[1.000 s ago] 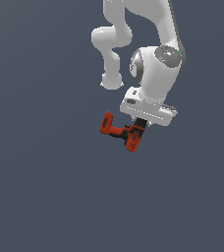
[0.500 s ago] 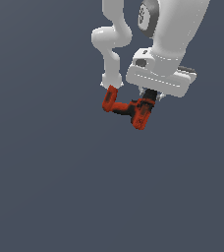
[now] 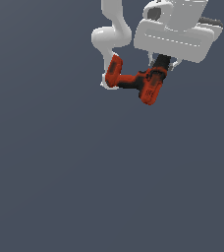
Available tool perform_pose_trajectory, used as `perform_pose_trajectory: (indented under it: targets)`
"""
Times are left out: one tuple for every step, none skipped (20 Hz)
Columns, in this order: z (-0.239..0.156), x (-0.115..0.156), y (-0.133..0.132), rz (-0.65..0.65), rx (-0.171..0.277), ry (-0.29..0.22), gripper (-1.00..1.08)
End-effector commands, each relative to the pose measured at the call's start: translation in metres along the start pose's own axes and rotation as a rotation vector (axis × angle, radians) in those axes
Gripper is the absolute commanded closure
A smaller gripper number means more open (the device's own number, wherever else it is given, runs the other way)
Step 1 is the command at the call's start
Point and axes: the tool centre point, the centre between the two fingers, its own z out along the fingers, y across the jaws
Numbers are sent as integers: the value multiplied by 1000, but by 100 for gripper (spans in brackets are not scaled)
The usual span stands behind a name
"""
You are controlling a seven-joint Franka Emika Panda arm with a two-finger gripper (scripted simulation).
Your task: Pick up the object and move it to a goal position.
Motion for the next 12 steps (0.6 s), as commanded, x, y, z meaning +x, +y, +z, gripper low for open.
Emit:
perform_pose_trajectory:
  targets:
    - [-22, -6, 0, 0, 3, 5, 108]
    - [-29, -8, 0, 0, 3, 5, 108]
    - [-35, -10, 0, 0, 3, 5, 108]
    - [-40, -11, 0, 0, 3, 5, 108]
    - [-45, -13, 0, 0, 3, 4, 108]
    - [-49, -14, 0, 0, 3, 4, 108]
    - [-53, -15, 0, 0, 3, 4, 108]
    - [-56, -16, 0, 0, 3, 4, 108]
    - [-59, -16, 0, 0, 3, 4, 108]
    - [-61, -17, -1, 0, 3, 4, 108]
    - [-63, -17, -1, 0, 3, 4, 108]
    - [-64, -17, -1, 0, 3, 4, 108]
